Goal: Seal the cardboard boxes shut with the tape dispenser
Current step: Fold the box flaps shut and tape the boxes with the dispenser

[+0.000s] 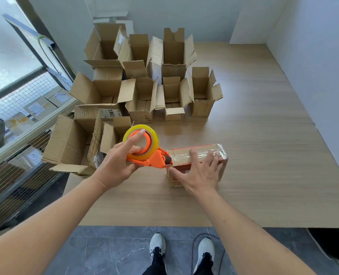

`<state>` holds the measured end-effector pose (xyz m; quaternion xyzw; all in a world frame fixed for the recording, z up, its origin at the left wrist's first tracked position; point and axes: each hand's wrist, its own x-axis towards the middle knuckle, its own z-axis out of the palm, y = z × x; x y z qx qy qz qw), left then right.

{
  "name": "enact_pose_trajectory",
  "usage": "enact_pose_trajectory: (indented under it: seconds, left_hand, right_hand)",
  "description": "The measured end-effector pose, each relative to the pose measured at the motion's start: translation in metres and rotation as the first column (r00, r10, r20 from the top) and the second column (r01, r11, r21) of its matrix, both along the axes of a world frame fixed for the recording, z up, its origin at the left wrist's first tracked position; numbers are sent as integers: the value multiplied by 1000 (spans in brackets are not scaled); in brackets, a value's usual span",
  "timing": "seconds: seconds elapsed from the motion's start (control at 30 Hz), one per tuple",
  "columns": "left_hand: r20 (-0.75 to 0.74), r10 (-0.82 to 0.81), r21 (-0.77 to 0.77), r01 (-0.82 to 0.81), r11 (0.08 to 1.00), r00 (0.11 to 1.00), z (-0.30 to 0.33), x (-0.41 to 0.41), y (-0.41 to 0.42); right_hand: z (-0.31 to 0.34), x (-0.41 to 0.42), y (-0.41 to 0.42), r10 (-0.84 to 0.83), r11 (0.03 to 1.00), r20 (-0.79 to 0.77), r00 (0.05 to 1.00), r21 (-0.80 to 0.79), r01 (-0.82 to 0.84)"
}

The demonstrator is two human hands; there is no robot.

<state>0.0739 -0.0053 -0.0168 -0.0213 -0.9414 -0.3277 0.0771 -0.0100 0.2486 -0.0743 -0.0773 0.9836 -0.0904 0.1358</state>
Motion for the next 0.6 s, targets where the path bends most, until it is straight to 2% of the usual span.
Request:
enact_pose_trajectory:
  seconds: [0.2,0.3,0.4,0.53,0.6]
  left_hand:
    - [-81,-40,-24,39,999,996,2,-2,0]
    - [-91,-70,-32,67,997,993,6,-7,2]
    - [-91,-94,-32,92,995,991,7,-10,3]
    - [-61,-111,-20,110,994,992,7,-13,5]
    - [-45,-119,-20,118,993,992,6,-15,6]
  right_hand:
    - [7,4,-12,-5,1000,34,999,26,4]
    - [1,-2,-7,156,984,-2,988,-87,-155]
    - [0,-18,6,343,928,79,936,-183,-324]
    - [10,-36,16,359,919,131,924,-223,-326]
    - [16,-42,14,308,915,39,951,-287,-284]
